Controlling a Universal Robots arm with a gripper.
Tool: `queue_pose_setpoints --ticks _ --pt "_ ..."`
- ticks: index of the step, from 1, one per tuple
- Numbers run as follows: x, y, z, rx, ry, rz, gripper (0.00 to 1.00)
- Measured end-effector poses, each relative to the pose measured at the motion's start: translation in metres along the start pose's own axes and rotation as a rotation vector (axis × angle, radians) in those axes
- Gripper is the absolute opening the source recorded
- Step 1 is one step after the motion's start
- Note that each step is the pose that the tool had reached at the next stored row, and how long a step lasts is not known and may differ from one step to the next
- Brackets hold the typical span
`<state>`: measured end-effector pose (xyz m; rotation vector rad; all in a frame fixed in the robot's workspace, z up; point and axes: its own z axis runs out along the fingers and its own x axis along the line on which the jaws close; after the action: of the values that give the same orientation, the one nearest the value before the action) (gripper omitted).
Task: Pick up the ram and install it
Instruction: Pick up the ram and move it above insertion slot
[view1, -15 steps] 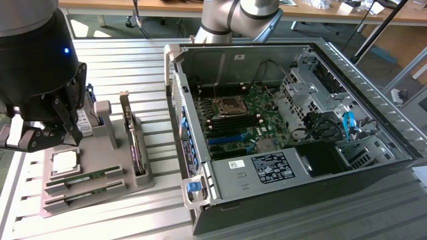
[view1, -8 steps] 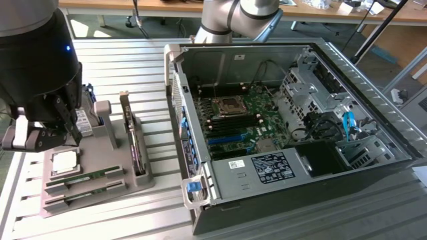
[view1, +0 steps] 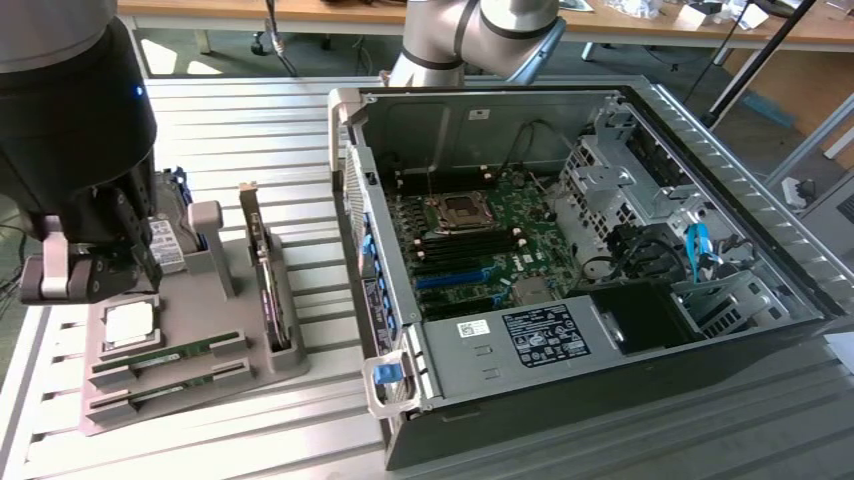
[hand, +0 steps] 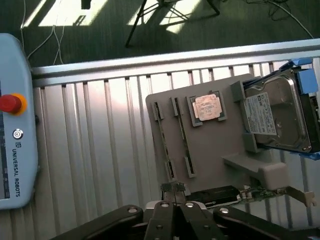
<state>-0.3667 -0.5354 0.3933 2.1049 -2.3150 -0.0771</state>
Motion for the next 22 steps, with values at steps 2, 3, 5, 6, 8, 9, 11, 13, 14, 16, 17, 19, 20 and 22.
queue_pose_setpoints --ticks 2,3,5,6,8,9,11,13,14,16,17,19,20,22 --pt "0.0000 0.0000 0.0000 -0.0007 0.0012 -0.028 0.11" --pt "0.0000 0.0000 0.0000 -0.0009 0.0016 -0.035 0.11" --pt "0.0000 -0.0001 0.0000 -0.0012 0.0022 -0.051 0.11" --pt "0.0000 -0.0001 0.0000 -0.0014 0.0025 -0.058 0.11" --pt "0.0000 -0.0001 0.0000 -0.0015 0.0026 -0.059 0.11" --pt "0.0000 -0.0001 0.0000 -0.0015 0.0027 -0.059 0.11" --pt "0.0000 -0.0001 0.0000 -0.0014 0.0026 -0.059 0.11" --pt "0.0000 -0.0001 0.0000 -0.0010 0.0026 -0.059 0.11" --pt "-0.0001 0.0000 0.0001 0.0034 0.0023 -0.059 0.11" --pt "0.0000 0.0000 0.0005 0.0258 0.0009 -0.059 0.11" --pt "0.0000 0.0001 0.0007 0.0491 -0.0009 -0.060 0.11" --pt "0.0001 0.0002 0.0009 0.0682 -0.0021 -0.061 0.11" --pt "0.0001 0.0001 0.0009 0.0687 -0.0022 -0.061 0.11" --pt "0.0001 0.0002 0.0010 0.0687 -0.0023 -0.061 0.11"
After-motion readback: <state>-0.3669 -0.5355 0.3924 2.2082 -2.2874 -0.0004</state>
